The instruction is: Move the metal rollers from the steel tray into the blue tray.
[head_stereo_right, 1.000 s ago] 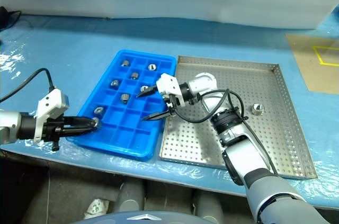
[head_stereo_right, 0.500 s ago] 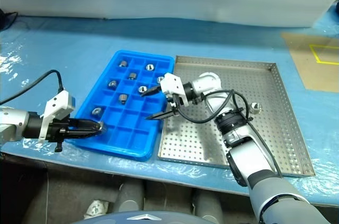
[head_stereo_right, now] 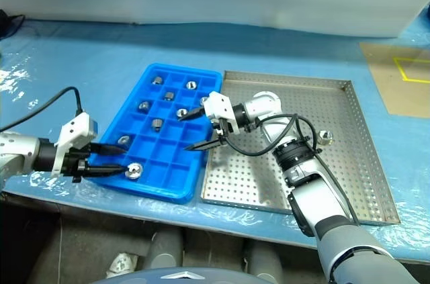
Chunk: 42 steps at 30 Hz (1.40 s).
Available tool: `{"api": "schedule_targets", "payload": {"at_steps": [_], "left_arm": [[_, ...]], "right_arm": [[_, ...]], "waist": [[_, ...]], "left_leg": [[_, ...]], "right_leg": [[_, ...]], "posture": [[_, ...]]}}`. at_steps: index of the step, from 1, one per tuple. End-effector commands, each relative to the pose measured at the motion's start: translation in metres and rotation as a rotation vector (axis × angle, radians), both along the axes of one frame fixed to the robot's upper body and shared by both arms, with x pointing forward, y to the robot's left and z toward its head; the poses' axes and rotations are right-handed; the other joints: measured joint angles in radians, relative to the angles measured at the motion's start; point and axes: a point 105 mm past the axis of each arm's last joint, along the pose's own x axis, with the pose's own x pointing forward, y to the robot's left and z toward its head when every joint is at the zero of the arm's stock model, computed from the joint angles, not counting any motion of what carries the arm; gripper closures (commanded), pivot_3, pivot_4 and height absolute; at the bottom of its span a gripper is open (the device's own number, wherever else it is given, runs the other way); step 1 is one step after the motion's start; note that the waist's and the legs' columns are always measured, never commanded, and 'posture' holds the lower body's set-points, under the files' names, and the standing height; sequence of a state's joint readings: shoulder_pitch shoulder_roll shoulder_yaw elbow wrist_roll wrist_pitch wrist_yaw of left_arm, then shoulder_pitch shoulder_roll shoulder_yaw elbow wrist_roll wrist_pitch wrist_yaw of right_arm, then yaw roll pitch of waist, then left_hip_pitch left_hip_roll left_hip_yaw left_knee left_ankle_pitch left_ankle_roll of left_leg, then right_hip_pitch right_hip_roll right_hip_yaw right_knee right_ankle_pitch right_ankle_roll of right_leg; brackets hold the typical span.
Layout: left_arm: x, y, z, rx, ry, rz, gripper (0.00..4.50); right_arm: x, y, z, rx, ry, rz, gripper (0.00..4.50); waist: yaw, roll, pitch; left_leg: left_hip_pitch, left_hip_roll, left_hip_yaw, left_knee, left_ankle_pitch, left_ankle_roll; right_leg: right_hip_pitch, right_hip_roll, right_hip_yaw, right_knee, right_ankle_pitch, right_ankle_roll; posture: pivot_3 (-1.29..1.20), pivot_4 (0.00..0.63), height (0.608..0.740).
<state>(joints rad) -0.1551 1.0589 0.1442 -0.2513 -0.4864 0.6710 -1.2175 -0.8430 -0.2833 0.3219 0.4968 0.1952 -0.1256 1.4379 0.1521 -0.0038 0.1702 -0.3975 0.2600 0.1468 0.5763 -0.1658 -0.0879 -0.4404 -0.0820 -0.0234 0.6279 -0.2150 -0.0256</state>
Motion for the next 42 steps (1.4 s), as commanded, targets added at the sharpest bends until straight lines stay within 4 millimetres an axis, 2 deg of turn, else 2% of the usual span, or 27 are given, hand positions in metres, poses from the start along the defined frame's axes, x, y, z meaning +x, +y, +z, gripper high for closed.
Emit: {"api": "schedule_targets", "payload": {"at_steps": [1, 4, 6, 10, 15, 20, 24, 28, 32, 35, 40, 42], "left_arm": [[0.016, 0.001, 0.016, -0.007, -0.088, 0.002, 1.71], [0.039, -0.005, 0.045, -0.080, -0.174, -0.006, 1.71], [0.053, -0.016, 0.062, -0.123, -0.212, -0.055, 1.71], [0.072, -0.041, 0.071, -0.139, -0.237, -0.169, 1.71], [0.088, -0.080, 0.066, -0.153, -0.224, -0.338, 1.71], [0.092, -0.117, 0.054, -0.188, -0.191, -0.513, 1.71], [0.092, -0.134, 0.032, -0.155, -0.198, -0.636, 1.71], [0.092, -0.148, 0.025, -0.198, -0.222, -0.690, 1.71], [0.095, -0.160, 0.026, -0.242, -0.259, -0.703, 1.71], [0.097, -0.167, 0.031, -0.276, -0.291, -0.695, 1.71], [0.092, -0.168, 0.029, -0.280, -0.290, -0.726, 1.71], [0.090, -0.170, 0.027, -0.286, -0.289, -0.734, 1.71]], "right_arm": [[0.001, -0.007, 0.012, 0.038, -0.041, -0.018, 0.65], [0.006, -0.017, 0.014, 0.035, -0.052, -0.067, 0.65], [0.011, -0.029, 0.017, 0.031, -0.059, -0.120, 0.65], [0.016, -0.052, 0.019, 0.026, -0.069, -0.216, 0.65], [0.015, -0.081, 0.022, 0.039, -0.084, -0.362, 0.65], [0.006, -0.112, 0.027, 0.076, -0.089, -0.529, 0.65], [-0.005, -0.132, 0.030, 0.103, -0.098, -0.646, 0.65], [-0.011, -0.147, 0.040, 0.146, -0.121, -0.737, 0.65], [-0.014, -0.164, 0.045, 0.153, -0.139, -0.819, 0.65], [-0.023, -0.191, 0.032, 0.093, -0.109, -0.911, 0.65], [-0.053, -0.237, -0.006, -0.069, 0.069, -1.024, 0.65], [-0.063, -0.254, -0.011, -0.084, 0.118, -1.075, 0.65]], "waist": [[-0.001, 0.000, 0.000], [0.006, 0.000, 0.000], [0.001, 0.000, 0.000], [-0.006, 0.000, 0.000], [-0.025, 0.000, 0.000], [-0.053, -0.001, 0.000], [-0.083, -0.001, 0.000], [-0.113, -0.001, 0.000], [-0.119, -0.001, 0.000], [-0.115, -0.001, 0.000], [-0.115, 0.000, -0.001], [-0.115, 0.000, -0.001]], "left_leg": [[0.001, 0.000, 0.000, 0.000, 0.000, 0.000], [0.001, 0.000, 0.000, 0.000, 0.001, -0.001], [0.003, -0.001, 0.000, 0.003, 0.002, -0.001], [0.007, -0.003, 0.001, 0.004, 0.002, -0.001], [0.011, -0.002, 0.001, 0.003, 0.003, -0.003], [0.011, -0.003, 0.002, 0.003, 0.003, -0.002], [0.013, -0.003, 0.003, 0.002, 0.002, -0.001], [0.014, -0.003, 0.004, 0.002, 0.002, 0.000], [0.017, -0.005, 0.005, 0.003, 0.002, 0.000], [0.019, -0.005, 0.005, 0.003, 0.001, 0.002], [0.020, -0.006, 0.006, 0.001, -0.005, 0.011], [0.019, -0.008, 0.008, 0.000, -0.006, 0.014]], "right_leg": [[0.000, 0.000, 0.000, 0.000, 0.000, 0.000], [0.001, 0.000, 0.000, 0.002, 0.000, 0.000], [0.001, 0.000, 0.001, 0.006, 0.000, 0.000], [0.003, -0.001, 0.005, 0.010, 0.000, 0.000], [0.004, 0.000, 0.007, 0.012, 0.000, 0.000], [0.004, 0.003, 0.011, 0.011, 0.000, 0.000], [0.004, 0.006, 0.014, 0.011, 0.000, 0.001], [0.005, 0.007, 0.017, 0.009, 0.001, 0.001], [0.006, 0.007, 0.021, 0.009, 0.002, 0.003], [0.008, 0.007, 0.022, 0.007, 0.002, 0.003], [0.015, 0.007, 0.022, -0.006, 0.004, 0.006], [0.016, 0.005, 0.023, -0.010, 0.004, 0.006]], "posture": [[0.22, 0.150, 0.740], [0.18, 0.150, 0.740], [0.13, 0.150, 0.740], [0.05, 0.150, 0.740], [-0.09, 0.150, 0.740], [-0.19, 0.150, 0.740], [-0.28, 0.150, 0.740], [-0.33, 0.150, 0.740], [-0.36, 0.150, 0.740], [-0.37, 0.150, 0.740], [-0.36, 0.150, 0.740], [-0.35, 0.150, 0.740]]}}
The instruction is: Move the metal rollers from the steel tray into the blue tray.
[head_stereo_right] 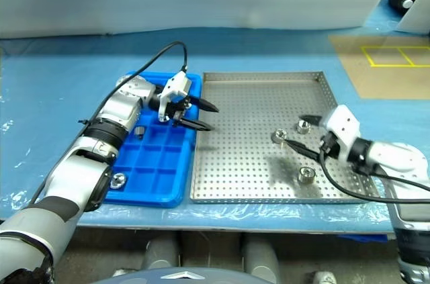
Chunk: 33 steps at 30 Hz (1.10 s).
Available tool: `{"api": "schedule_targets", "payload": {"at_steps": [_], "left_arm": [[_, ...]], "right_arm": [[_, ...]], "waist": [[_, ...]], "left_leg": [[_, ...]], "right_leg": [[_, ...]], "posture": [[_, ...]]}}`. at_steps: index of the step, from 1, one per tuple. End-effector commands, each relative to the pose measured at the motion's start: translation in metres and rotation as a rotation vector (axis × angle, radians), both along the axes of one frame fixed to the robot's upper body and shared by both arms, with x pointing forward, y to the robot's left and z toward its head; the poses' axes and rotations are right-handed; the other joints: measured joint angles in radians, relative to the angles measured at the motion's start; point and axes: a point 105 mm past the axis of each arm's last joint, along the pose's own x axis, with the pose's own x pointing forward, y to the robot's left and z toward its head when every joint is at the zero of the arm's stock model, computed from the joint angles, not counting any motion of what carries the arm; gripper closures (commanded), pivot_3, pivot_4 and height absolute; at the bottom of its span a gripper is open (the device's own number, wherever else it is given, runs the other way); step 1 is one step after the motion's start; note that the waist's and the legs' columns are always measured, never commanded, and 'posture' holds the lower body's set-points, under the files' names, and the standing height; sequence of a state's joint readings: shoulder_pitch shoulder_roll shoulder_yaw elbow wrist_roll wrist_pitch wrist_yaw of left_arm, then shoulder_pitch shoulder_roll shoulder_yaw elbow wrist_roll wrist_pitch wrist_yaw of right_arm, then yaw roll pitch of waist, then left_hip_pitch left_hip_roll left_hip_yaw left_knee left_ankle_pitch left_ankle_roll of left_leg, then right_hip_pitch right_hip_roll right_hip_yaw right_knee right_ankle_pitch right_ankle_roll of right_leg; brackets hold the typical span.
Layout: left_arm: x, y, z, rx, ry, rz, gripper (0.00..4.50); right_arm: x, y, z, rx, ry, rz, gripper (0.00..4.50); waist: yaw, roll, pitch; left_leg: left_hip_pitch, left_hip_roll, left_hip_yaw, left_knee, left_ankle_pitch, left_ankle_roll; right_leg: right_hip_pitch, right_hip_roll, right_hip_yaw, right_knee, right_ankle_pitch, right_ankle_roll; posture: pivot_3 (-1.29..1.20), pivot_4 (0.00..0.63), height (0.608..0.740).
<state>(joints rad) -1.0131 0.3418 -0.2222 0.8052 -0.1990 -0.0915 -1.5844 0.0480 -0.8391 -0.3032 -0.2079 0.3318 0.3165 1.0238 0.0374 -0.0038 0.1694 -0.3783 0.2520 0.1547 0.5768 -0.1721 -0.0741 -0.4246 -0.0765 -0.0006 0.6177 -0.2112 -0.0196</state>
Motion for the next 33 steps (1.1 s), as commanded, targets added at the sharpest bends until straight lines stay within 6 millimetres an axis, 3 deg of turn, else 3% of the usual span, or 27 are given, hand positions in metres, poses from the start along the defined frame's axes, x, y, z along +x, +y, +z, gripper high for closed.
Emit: {"api": "schedule_targets", "payload": {"at_steps": [1, 7, 14, 22, 33], "left_arm": [[-0.005, -0.004, 0.009, -0.038, -0.042, -0.034, 1.71], [-0.017, -0.012, 0.003, -0.055, -0.023, -0.070, 1.71], [-0.029, -0.018, -0.009, -0.034, -0.010, -0.101, 1.71], [-0.031, -0.019, -0.009, -0.039, 0.002, -0.100, 1.71], [-0.028, -0.012, -0.013, -0.021, -0.005, -0.065, 1.71]], "right_arm": [[-0.011, -0.027, 0.012, 0.002, 0.001, -0.071, 0.65], [-0.017, -0.032, 0.014, 0.014, 0.011, -0.096, 0.65], [-0.027, -0.017, -0.010, 0.042, 0.095, -0.079, 0.65], [-0.033, 0.002, -0.030, 0.040, 0.158, -0.011, 0.65], [-0.027, -0.003, -0.057, 0.053, 0.234, -0.032, 0.65]], "waist": [[-0.001, 0.000, 0.000], [-0.015, 0.000, 0.000], [-0.021, 0.000, 0.000], [-0.023, 0.001, 0.000], [-0.023, 0.001, 0.000]], "left_leg": [[0.000, 0.000, 0.001, 0.000, -0.001, 0.002], [0.001, 0.000, 0.005, 0.000, -0.003, 0.004], [0.002, 0.000, 0.007, 0.000, -0.003, 0.005], [0.001, -0.001, 0.008, -0.001, -0.004, 0.006], [0.001, -0.003, 0.010, -0.005, -0.004, 0.007]], "right_leg": [[0.000, 0.000, 0.000, -0.001, 0.000, 0.000], [0.000, -0.001, 0.001, -0.003, 0.001, 0.002], [0.000, -0.002, 0.002, -0.004, 0.001, 0.002], [0.000, -0.003, 0.002, -0.007, 0.001, 0.003], [0.000, -0.005, 0.002, -0.011, 0.002, 0.003]], "posture": [[-0.35, 0.150, 0.740], [-0.36, 0.150, 0.740], [-0.36, 0.150, 0.740], [-0.35, 0.150, 0.740], [-0.32, 0.150, 0.740]]}}
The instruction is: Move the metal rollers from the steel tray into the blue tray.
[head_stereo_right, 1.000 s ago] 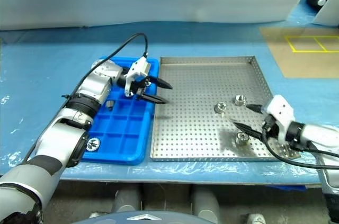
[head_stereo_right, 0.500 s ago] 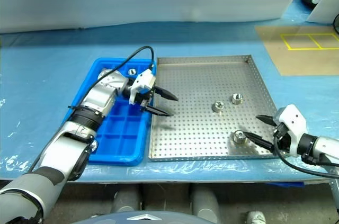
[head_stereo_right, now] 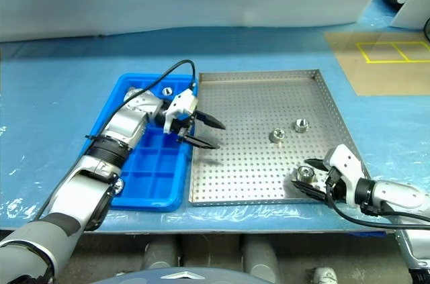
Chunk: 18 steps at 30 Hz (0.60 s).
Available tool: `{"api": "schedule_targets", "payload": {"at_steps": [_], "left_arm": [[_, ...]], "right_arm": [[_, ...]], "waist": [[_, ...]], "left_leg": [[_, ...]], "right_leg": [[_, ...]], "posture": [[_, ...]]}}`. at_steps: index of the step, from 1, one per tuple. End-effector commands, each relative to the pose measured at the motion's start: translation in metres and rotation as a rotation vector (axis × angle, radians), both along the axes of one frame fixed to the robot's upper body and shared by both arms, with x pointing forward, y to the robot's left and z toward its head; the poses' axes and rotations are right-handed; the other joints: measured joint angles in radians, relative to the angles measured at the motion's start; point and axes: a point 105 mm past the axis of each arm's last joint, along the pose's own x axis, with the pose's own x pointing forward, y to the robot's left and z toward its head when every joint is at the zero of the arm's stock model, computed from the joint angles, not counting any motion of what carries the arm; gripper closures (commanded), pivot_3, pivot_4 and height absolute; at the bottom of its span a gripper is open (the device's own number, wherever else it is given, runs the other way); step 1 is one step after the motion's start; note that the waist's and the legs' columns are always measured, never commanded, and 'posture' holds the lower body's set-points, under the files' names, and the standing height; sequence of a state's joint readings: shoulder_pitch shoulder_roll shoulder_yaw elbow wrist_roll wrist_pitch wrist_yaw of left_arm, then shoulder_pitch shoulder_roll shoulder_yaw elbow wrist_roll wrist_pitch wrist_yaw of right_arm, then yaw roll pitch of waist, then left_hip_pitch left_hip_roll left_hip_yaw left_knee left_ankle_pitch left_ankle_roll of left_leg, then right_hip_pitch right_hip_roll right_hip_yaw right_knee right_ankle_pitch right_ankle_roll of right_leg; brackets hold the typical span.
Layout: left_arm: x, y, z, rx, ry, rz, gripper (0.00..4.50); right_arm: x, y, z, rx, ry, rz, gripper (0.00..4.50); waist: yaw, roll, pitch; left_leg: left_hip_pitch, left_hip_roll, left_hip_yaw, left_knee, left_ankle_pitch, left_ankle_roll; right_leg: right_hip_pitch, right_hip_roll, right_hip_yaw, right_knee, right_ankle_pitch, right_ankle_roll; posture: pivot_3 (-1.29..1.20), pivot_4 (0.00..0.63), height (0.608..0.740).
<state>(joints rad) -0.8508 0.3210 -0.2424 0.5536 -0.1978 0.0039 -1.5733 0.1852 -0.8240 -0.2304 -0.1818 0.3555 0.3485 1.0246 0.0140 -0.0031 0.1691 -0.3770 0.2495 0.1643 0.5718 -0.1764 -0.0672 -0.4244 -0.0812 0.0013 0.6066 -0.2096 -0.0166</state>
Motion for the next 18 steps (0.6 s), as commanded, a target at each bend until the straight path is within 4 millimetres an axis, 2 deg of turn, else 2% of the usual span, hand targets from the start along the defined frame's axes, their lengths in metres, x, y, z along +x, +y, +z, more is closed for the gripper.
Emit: {"api": "schedule_targets", "payload": {"at_steps": [1, 4, 7, 9, 12, 14, 16, 18], "left_arm": [[-0.001, 0.001, 0.006, -0.014, -0.037, 0.000, 1.71], [0.000, 0.002, 0.007, -0.014, -0.042, 0.007, 1.68], [0.002, 0.004, 0.008, -0.012, -0.048, 0.019, 1.68], [0.004, 0.006, 0.010, -0.016, -0.049, 0.034, 1.68], [0.008, 0.009, 0.013, -0.022, -0.050, 0.058, 1.68], [0.013, 0.010, 0.015, -0.024, -0.077, 0.087, 1.68], [0.021, 0.014, 0.023, -0.043, -0.089, 0.136, 1.68], [0.035, 0.021, 0.038, -0.062, -0.126, 0.211, 1.68]], "right_arm": [[0.003, -0.005, -0.005, 0.000, 0.005, -0.015, 0.65], [0.007, -0.006, -0.004, -0.005, -0.005, -0.014, 1.27], [0.011, -0.005, -0.001, -0.016, -0.029, -0.015, 2.28], [0.012, -0.004, 0.001, -0.004, -0.028, -0.006, 2.28], [0.015, -0.005, 0.001, -0.020, -0.047, -0.013, 2.82], [0.018, -0.007, 0.001, -0.044, -0.069, -0.026, 2.85], [0.018, 0.002, 0.007, 0.007, -0.069, 0.006, 2.85], [0.026, 0.013, 0.016, 0.022, -0.099, 0.027, 2.85]], "waist": [[0.000, 0.000, 0.000], [0.002, 0.000, 0.000], [0.001, 0.000, 0.000], [0.001, 0.000, 0.000], [0.001, 0.000, 0.000], [0.001, 0.000, 0.000], [0.001, 0.000, 0.000], [0.001, 0.000, 0.000]], "left_leg": [[0.000, 0.000, 0.000, 0.000, 0.000, 0.000], [0.000, 0.000, 0.000, 0.000, 0.000, 0.000], [0.000, -0.001, 0.000, 0.000, 0.000, 0.000], [0.000, -0.001, 0.000, 0.000, 0.000, 0.001], [0.000, -0.001, 0.000, 0.000, 0.000, 0.001], [0.000, -0.001, 0.001, 0.000, 0.000, 0.001], [0.000, -0.001, 0.001, 0.000, 0.000, 0.001], [0.000, -0.001, 0.001, 0.000, 0.000, 0.001]], "right_leg": [[0.000, 0.000, 0.000, 0.000, 0.000, 0.000], [0.000, -0.001, 0.000, 0.000, 0.000, 0.000], [0.000, -0.001, 0.000, 0.000, 0.000, 0.000], [0.000, -0.001, 0.000, 0.000, 0.000, 0.000], [0.000, -0.001, 0.000, 0.000, 0.000, 0.000], [0.000, -0.001, 0.000, 0.000, 0.000, 0.000], [0.000, -0.001, 0.000, 0.000, 0.000, 0.000], [0.000, -0.001, 0.000, 0.000, 0.000, 0.000]], "posture": [[-0.32, 0.150, 0.740], [-0.32, 0.150, 0.740], [-0.32, 0.150, 0.740], [-0.32, 0.150, 0.740], [-0.31, 0.150, 0.740], [-0.31, 0.150, 0.740], [-0.30, 0.150, 0.740], [-0.29, 0.150, 0.740]]}}
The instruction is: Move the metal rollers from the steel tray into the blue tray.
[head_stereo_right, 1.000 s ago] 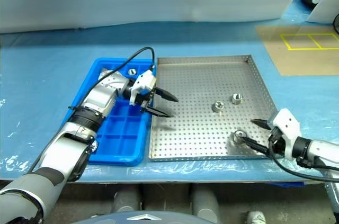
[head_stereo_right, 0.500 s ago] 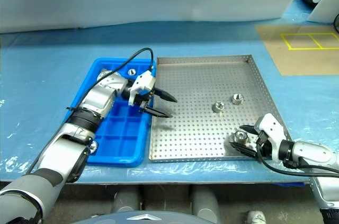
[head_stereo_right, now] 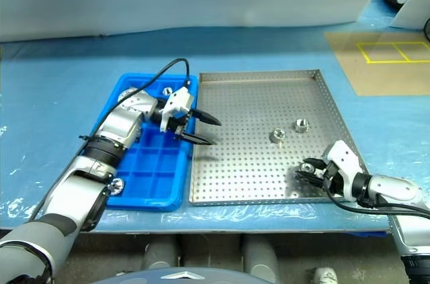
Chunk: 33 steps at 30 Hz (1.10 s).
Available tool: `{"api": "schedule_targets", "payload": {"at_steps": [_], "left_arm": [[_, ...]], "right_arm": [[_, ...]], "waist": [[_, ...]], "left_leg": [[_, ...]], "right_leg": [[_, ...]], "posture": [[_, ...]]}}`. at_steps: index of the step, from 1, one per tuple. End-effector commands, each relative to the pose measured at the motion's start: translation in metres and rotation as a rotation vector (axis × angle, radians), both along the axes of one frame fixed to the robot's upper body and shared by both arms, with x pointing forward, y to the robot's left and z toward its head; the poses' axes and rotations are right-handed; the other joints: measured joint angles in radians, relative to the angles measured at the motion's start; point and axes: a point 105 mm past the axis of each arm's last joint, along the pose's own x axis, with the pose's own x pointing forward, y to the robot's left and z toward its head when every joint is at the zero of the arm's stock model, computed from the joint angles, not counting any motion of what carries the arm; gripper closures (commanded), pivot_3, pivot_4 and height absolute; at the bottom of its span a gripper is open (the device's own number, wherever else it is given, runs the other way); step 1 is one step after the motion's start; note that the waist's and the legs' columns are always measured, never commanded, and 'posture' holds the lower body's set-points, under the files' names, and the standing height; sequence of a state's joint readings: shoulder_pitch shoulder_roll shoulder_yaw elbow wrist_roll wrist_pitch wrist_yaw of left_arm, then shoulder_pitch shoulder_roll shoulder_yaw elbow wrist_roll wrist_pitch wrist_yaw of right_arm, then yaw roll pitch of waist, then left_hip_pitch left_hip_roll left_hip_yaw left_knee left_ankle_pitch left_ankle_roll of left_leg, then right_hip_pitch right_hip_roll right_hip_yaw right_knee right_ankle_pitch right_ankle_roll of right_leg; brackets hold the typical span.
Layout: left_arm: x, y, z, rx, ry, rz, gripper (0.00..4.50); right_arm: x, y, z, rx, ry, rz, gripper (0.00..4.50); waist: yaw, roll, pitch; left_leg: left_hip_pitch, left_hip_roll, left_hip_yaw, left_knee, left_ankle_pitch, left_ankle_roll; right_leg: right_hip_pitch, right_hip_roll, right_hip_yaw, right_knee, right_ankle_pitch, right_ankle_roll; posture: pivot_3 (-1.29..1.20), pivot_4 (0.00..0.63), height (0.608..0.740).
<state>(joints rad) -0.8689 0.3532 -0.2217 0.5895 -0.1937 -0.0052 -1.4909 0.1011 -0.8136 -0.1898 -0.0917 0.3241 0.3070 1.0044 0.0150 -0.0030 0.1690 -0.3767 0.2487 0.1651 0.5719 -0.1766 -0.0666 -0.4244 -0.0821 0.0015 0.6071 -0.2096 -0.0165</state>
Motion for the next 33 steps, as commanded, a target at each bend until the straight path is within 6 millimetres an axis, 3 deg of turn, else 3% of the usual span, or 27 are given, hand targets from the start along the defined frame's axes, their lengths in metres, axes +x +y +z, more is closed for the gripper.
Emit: {"api": "schedule_targets", "payload": {"at_steps": [1, 5, 11, 17, 21, 26, 33], "left_arm": [[0.026, 0.016, 0.041, -0.049, -0.122, 0.129, 1.68], [0.045, 0.044, 0.066, -0.047, -0.161, 0.246, 1.68], [0.038, 0.089, 0.076, -0.008, -0.142, 0.312, 1.68], [0.014, 0.129, 0.079, -0.002, -0.095, 0.422, 1.68], [-0.013, 0.152, 0.070, 0.025, -0.059, 0.510, 1.68], [-0.039, 0.158, 0.058, 0.044, -0.026, 0.575, 1.68], [-0.053, 0.151, 0.052, 0.035, -0.007, 0.605, 1.68]], "right_arm": [[0.015, 0.024, 0.024, 0.034, -0.085, 0.079, 2.85], [0.038, 0.062, 0.048, 0.071, -0.167, 0.210, 2.85], [0.061, 0.123, 0.074, 0.111, -0.249, 0.454, 2.85], [0.072, 0.178, 0.082, 0.169, -0.271, 0.667, 2.85], [0.076, 0.213, 0.080, 0.208, -0.273, 0.785, 2.85], [0.081, 0.239, 0.076, 0.237, -0.267, 0.862, 2.85], [0.091, 0.256, 0.062, 0.249, -0.257, 0.867, 2.85]], "waist": [[-0.001, 0.000, 0.000], [-0.009, 0.000, 0.000], [0.010, 0.001, 0.000], [0.049, 0.001, 0.000], [0.069, 0.000, 0.000], [0.106, 0.000, 0.000], [0.140, 0.000, 0.001]], "left_leg": [[0.000, 0.000, 0.000, 0.000, 0.000, 0.000], [0.002, 0.000, 0.000, 0.000, 0.001, -0.002], [0.003, 0.000, 0.000, -0.008, 0.004, -0.006], [-0.008, 0.002, 0.000, -0.009, 0.007, -0.006], [-0.010, 0.004, 0.000, -0.009, 0.007, -0.008], [-0.010, 0.008, -0.005, -0.009, 0.009, -0.016], [-0.010, 0.010, -0.015, -0.009, 0.012, -0.020]], "right_leg": [[0.000, 0.000, 0.000, 0.000, 0.000, 0.000], [-0.001, 0.001, 0.000, 0.001, 0.002, 0.003], [-0.003, 0.001, 0.000, 0.000, 0.002, 0.002], [-0.014, 0.001, -0.003, 0.004, 0.001, 0.001], [-0.017, 0.001, -0.006, 0.009, -0.001, -0.004], [-0.017, 0.000, -0.013, 0.015, -0.004, -0.008], [-0.013, 0.001, -0.021, 0.018, -0.006, -0.011]], "posture": [[-0.27, 0.150, 0.740], [-0.21, 0.150, 0.740], [-0.08, 0.150, 0.740], [0.08, 0.150, 0.740], [0.19, 0.150, 0.740], [0.27, 0.150, 0.740], [0.32, 0.150, 0.740]]}}
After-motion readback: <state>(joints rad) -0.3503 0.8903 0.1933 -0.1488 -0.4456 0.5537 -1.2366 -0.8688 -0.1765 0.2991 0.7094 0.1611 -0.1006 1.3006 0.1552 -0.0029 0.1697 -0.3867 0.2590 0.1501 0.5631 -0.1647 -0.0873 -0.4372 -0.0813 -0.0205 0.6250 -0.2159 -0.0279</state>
